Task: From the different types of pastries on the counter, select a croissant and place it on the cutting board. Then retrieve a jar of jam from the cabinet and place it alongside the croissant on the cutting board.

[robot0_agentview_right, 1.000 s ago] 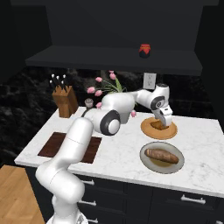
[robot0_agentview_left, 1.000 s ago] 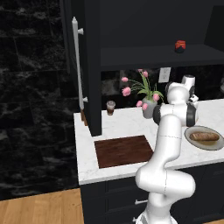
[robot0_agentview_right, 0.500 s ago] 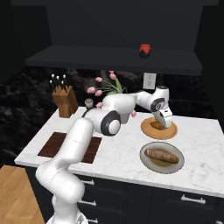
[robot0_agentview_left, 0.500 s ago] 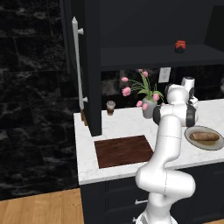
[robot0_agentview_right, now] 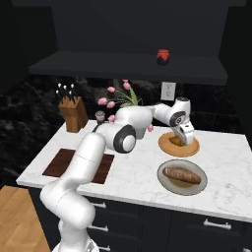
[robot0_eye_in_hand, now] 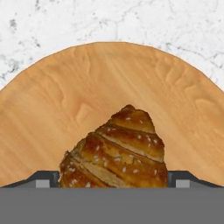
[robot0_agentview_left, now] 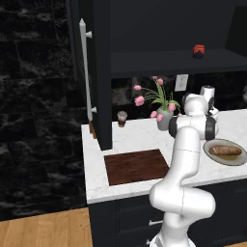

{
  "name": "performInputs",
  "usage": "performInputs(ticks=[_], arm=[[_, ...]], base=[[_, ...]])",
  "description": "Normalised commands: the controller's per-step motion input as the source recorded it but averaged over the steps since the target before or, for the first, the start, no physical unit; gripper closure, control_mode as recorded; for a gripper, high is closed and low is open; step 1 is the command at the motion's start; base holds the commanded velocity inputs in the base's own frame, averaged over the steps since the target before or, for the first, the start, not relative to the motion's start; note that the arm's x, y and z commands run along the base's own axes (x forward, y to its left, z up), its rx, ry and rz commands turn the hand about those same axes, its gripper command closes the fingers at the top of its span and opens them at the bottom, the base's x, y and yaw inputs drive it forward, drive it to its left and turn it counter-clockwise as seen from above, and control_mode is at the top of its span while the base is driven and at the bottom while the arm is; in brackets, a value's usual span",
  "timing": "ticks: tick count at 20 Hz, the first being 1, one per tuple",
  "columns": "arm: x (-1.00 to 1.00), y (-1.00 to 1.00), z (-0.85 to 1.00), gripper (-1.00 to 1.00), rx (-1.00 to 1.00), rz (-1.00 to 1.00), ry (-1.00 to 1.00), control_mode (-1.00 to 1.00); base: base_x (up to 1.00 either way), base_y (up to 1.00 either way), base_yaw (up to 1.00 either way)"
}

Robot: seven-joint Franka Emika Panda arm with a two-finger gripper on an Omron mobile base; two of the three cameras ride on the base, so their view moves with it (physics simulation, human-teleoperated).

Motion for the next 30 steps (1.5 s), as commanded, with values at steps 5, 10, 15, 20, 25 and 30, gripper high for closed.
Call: performInputs(ticks=[5, 10, 15, 20, 25, 30], arm=[[0.00, 0.00, 0.00, 1.00, 0.00, 0.00, 0.00, -1.00], [0.00, 0.00, 0.59, 1.00, 0.00, 0.00, -0.01, -1.00], [0.00, 0.00, 0.24, 1.00, 0.00, 0.00, 0.00, -1.00], [-0.54, 0.02, 0.10, 1.00, 0.00, 0.01, 0.00, -1.00], [-0.83, 0.13, 0.28, 1.00, -0.03, 0.04, -0.05, -1.00], [0.00, 0.00, 0.00, 1.00, 0.00, 0.00, 0.00, -1.00]], base=[[0.00, 0.00, 0.00], [0.00, 0.00, 0.00], [0.00, 0.00, 0.00], [0.00, 0.00, 0.00], [0.00, 0.00, 0.00], [0.00, 0.00, 0.00]])
